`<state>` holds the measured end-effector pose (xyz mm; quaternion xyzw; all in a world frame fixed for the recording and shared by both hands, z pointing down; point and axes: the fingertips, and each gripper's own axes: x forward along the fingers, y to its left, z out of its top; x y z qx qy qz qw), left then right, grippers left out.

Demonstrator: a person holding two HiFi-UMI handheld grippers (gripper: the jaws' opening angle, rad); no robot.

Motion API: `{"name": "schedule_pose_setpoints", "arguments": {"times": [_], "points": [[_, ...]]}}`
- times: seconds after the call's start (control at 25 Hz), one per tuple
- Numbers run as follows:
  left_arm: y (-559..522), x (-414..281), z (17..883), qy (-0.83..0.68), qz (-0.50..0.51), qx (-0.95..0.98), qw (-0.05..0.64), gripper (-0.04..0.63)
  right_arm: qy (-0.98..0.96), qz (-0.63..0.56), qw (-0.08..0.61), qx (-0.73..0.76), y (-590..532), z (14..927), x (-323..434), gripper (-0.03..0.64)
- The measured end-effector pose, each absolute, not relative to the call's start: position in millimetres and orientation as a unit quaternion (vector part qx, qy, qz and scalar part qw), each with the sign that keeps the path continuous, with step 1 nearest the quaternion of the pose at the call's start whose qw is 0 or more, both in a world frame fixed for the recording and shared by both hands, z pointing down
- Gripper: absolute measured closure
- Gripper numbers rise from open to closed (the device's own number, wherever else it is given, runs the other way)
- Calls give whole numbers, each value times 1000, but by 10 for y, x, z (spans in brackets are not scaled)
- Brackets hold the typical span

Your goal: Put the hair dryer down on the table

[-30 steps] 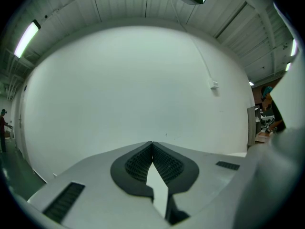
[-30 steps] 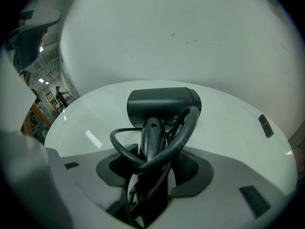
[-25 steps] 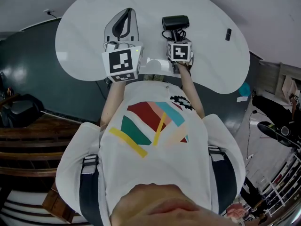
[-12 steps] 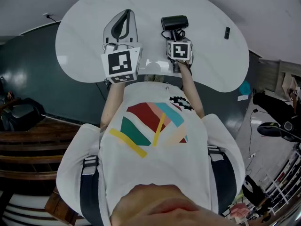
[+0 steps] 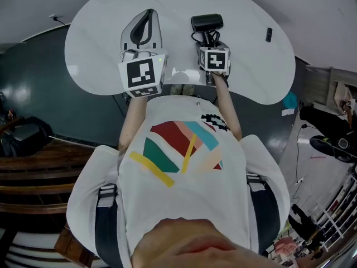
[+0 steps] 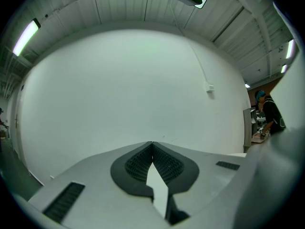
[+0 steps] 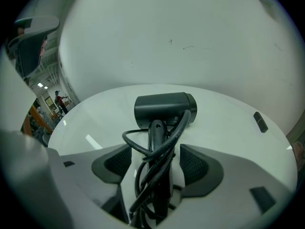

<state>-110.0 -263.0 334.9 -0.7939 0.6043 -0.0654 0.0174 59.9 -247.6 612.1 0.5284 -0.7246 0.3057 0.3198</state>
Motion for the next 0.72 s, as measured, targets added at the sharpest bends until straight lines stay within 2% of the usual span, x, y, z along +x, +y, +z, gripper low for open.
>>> {"name": "schedule_pose_setpoints", "arguments": {"times": [0.4, 0.72], "points": [[-2534, -1001, 3306, 591, -61, -804, 22, 578, -733, 300, 304, 528, -2263, 5847, 646, 310], [-2435, -894, 3210, 583, -51, -810, 32, 578, -746, 254, 232, 571, -2415, 5189, 746, 311]]}}
